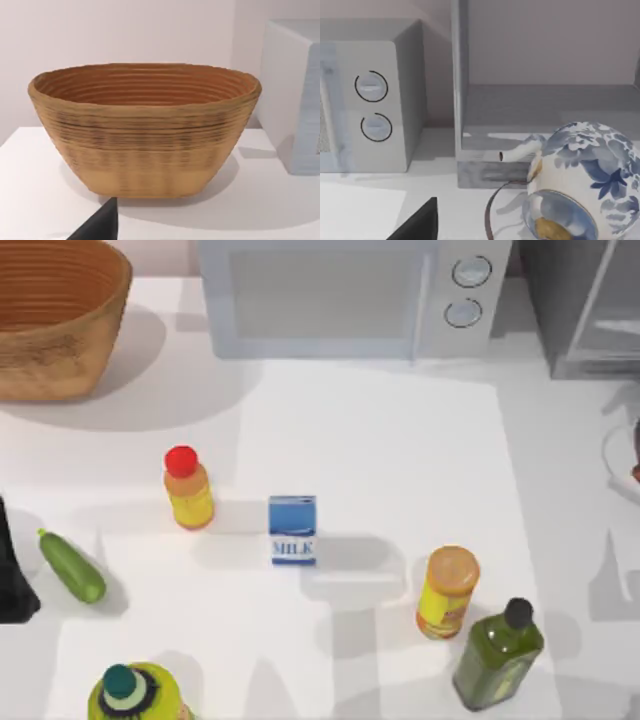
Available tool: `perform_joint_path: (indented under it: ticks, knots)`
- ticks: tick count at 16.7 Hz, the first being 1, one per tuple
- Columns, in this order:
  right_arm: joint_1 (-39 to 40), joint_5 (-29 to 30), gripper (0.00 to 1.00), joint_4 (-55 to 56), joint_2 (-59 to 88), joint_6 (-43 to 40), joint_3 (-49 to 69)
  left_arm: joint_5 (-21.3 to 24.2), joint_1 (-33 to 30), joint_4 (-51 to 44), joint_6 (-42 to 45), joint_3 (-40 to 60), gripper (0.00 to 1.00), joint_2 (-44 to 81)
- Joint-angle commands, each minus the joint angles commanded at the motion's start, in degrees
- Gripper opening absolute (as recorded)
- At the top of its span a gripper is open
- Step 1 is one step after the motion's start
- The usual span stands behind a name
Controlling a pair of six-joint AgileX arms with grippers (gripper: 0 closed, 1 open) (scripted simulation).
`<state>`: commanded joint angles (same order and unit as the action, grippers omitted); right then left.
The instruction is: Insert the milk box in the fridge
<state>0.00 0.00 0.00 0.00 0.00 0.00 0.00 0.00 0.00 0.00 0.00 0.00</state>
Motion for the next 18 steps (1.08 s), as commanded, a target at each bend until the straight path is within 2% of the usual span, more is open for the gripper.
perform_joint_path:
  ticks: [4,8,12,18]
  knots:
    - [1.03,0.67,1.00,0.14,1.51,-0.11,0.41,0.00,0.00,0.00,0.00,0.00,1.00,0.00]
    - [7.11,4.87,1.00,1.33,10.84,-0.34,3.33,0.00,0.00,0.00,0.00,0.00,1.00,0.00]
    - [16.96,12.11,1.00,4.34,26.73,0.41,9.20,0.00,0.00,0.00,0.00,0.00,1.00,0.00]
    - [34.84,26.15,1.00,12.96,57.23,4.71,22.88,0.00,0.00,0.00,0.00,0.00,1.00,0.00]
